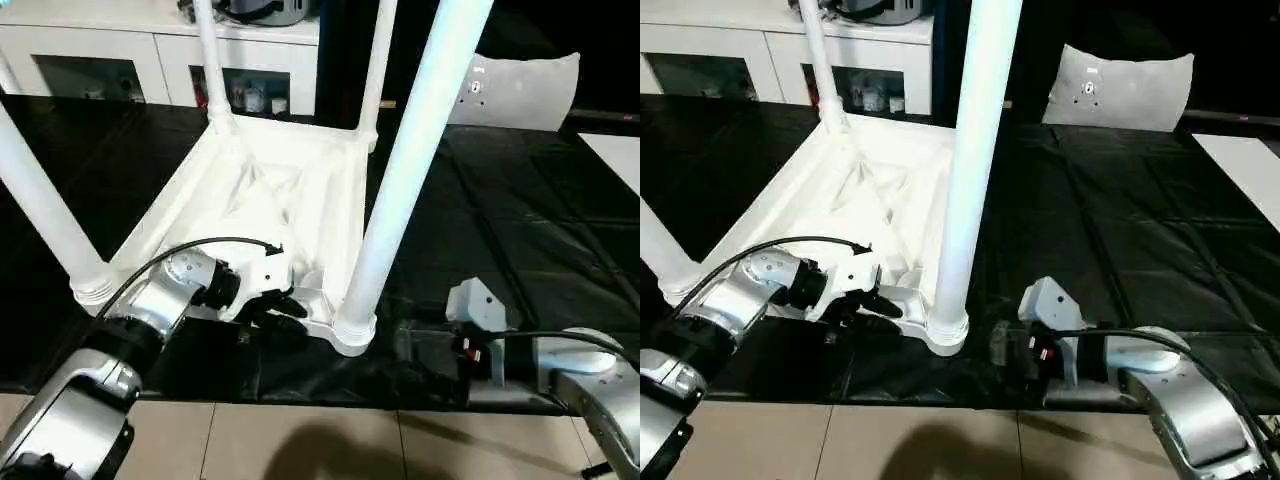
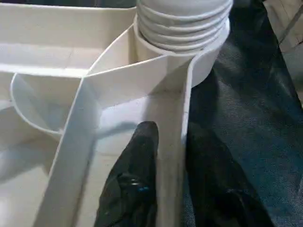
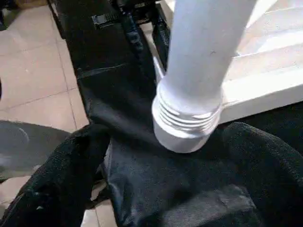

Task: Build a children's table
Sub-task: Rotate leg to tighten

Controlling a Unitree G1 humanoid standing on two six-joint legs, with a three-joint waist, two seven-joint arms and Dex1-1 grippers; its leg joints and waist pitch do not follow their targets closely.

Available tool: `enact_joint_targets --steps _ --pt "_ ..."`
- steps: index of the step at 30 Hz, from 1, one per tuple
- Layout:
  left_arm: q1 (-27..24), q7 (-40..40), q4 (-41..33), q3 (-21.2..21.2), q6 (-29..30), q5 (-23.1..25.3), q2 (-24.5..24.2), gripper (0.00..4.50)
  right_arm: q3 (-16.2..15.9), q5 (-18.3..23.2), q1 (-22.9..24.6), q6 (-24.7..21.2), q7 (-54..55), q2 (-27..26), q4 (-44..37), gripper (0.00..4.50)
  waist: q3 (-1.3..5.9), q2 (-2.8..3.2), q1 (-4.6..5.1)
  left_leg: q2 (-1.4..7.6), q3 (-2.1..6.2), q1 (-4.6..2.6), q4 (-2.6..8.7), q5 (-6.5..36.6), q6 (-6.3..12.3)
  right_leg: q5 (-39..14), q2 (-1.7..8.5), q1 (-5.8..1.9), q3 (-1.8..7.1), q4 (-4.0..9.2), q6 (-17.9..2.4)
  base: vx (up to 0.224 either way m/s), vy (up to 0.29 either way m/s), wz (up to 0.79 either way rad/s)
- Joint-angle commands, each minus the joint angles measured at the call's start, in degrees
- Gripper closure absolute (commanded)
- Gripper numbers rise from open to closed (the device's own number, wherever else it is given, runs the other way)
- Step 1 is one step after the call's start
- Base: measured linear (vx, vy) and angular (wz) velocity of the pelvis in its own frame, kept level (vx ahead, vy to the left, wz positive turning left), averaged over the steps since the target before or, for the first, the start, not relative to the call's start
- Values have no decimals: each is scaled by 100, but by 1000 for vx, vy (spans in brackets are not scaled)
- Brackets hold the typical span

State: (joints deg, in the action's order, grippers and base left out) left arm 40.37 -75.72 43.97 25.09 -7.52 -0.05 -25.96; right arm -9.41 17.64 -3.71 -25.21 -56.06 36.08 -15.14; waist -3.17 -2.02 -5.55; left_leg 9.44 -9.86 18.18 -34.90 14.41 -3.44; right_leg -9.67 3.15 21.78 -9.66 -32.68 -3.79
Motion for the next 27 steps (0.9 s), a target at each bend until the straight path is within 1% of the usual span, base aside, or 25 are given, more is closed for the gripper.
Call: enact_joint_targets --steps 1,2,3,5,6,7,8,9,10,11,13,15,16,17,18,19,20,21,22,23,24,25,26,27 --pt "65 88 155 -31 -23 144 26 381 -2 -17 1 71 -18 4 -49 0 350 9 -31 367 174 47 392 479 313 -2665 682 -332 394 650 707 0 0 0" --pt "67 81 167 -35 -26 145 31 381 -9 -16 -2 78 -27 5 -41 0 349 21 -35 372 175 40 395 489 305 -2706 685 -328 388 657 723 0 0 0" --pt "69 78 174 -37 -27 146 34 396 -12 -16 -3 82 -31 6 -38 0 345 16 -34 383 177 28 396 512 302 -2757 684 -316 379 675 751 0 0 0" --pt "91 70 239 -49 -56 157 48 414 -20 -13 -12 100 -52 10 -24 0 341 19 -30 392 181 20 400 560 291 -2813 695 -316 363 697 766 0 0 0" --pt "138 53 371 -70 -141 188 64 427 -27 -1 -28 119 -64 17 -5 0 332 26 -18 404 188 2 407 620 294 -2858 697 -313 335 727 775 0 0 0" --pt "152 46 406 -78 -159 193 67 427 -29 4 -34 126 -71 20 2 0 340 23 -13 423 198 -4 412 634 285 -2847 710 -322 330 726 772 0 0 0" --pt "154 41 409 -83 -156 188 67 437 -28 6 -35 127 -74 21 3 0 348 24 -10 440 210 2 419 629 272 -2797 724 -335 333 710 755 0 0 0" --pt "159 14 420 -101 -143 165 70 437 -27 12 -37 134 -82 26 7 0 347 27 5 464 223 17 426 633 252 -2715 754 -346 345 699 706 0 0 0" --pt "162 -60 426 -159 -92 87 88 449 -30 19 -38 155 -94 32 15 0 348 33 9 465 226 12 427 635 245 -2702 764 -345 350 697 678 0 0 0" --pt "156 -125 409 -198 -40 24 100 450 -29 26 -35 167 -102 37 15 0 352 28 20 463 225 23 428 622 241 -2667 766 -355 355 683 653 0 0 0" --pt "151 -168 398 -223 -6 -14 109 450 -28 30 -33 174 -107 40 15 0 364 29 22 476 232 49 431 491 268 -2456 785 -376 387 639 553 0 0 0" --pt "99 -317 319 -241 217 -99 118 450 -17 38 -29 203 -119 43 23 0 372 36 20 499 234 43 436 397 290 -2252 794 -370 414 589 423 0 0 0" --pt "99 -317 319 -241 217 -99 118 450 -17 38 -29 203 -119 43 23 0 374 32 19 499 228 54 435 352 314 -2162 801 -378 427 573 349 0 0 0" --pt "77 -327 336 -235 280 -84 138 450 -8 35 -32 224 -114 35 36 0 375 39 13 493 224 56 432 337 325 -2139 804 -382 431 567 322 0 0 0" --pt "49 -284 390 -243 318 -59 192 450 8 33 -42 249 -99 15 61 0 374 52 13 488 215 56 434 309 352 -2123 795 -384 433 561 271 0 0 0" --pt "47 -263 393 -251 332 -63 203 450 10 32 -43 249 -97 14 62 0 374 45 17 492 214 50 434 307 359 -2116 788 -380 433 561 260 0 0 0" --pt "36 -85 420 -311 452 -86 296 450 22 25 -53 249 -77 5 75 0 374 60 15 500 216 44 436 311 360 -2110 790 -376 431 556 231 0 0 0" --pt "47 415 487 -440 687 -81 478 450 46 17 -64 251 -40 -14 90 0 376 51 19 500 203 51 427 306 377 -2081 786 -384 432 553 168 0 0 0" --pt "47 415 487 -440 687 -81 478 450 46 17 -64 251 -40 -14 90 0 378 49 13 491 198 51 422 311 390 -2099 789 -388 430 555 167 0 0 0" --pt "64 664 518 -514 811 -83 562 450 59 14 -69 246 -16 -23 95 0 375 45 20 471 189 59 420 317 418 -2191 781 -392 423 564 197 0 0 0" --pt "70 1039 472 -689 983 -175 733 450 71 6 -78 244 19 -36 112 0 381 42 27 445 176 72 409 324 436 -2292 766 -399 413 574 252 0 0 0" --pt "69 1049 465 -692 990 -176 738 450 71 5 -78 245 20 -36 113 0 381 42 27 445 176 72 409 324 436 -2292 766 -399 413 574 252 0 0 0" --pt "30 1169 336 -713 1051 -164 799 450 59 -4 -76 262 33 -44 126 0 384 40 43 407 171 82 397 325 453 -2448 742 -399 380 610 379 0 0 0" --pt "-21 1136 240 -668 947 -121 792 450 47 -9 -68 271 40 -51 129 0 390 43 48 394 167 87 392 314 463 -2458 733 -402 378 618 422 0 0 0"
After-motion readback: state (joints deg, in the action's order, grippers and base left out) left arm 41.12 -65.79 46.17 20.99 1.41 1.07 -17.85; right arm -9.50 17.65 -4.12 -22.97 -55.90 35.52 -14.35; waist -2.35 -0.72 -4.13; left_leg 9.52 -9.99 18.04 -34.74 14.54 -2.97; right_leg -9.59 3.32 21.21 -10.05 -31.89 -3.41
